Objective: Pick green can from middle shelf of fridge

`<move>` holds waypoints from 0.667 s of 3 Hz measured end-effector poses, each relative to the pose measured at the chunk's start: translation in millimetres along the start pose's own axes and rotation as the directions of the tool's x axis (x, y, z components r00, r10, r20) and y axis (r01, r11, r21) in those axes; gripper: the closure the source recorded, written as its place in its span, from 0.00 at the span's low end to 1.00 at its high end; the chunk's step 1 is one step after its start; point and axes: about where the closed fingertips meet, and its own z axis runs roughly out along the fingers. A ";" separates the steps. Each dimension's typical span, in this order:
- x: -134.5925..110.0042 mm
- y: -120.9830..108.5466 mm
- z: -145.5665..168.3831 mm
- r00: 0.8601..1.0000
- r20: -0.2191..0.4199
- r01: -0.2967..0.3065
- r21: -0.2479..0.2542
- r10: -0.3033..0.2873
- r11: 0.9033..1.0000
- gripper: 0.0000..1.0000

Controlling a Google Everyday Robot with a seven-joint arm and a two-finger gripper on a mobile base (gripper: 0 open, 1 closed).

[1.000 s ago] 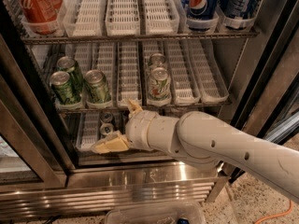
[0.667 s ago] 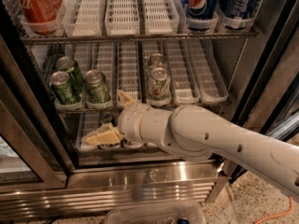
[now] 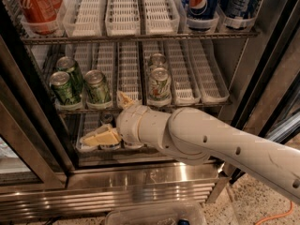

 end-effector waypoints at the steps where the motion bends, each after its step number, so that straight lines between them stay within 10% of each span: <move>1: 0.7 -3.0 14.0 1.000 0.015 -0.013 0.026 0.012 1.000 0.00; 2: 0.3 -12.6 24.7 1.000 0.026 -0.016 0.069 0.015 0.997 0.00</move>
Offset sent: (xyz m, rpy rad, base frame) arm 0.0421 0.0154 -0.0057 0.0429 -0.0373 -0.1242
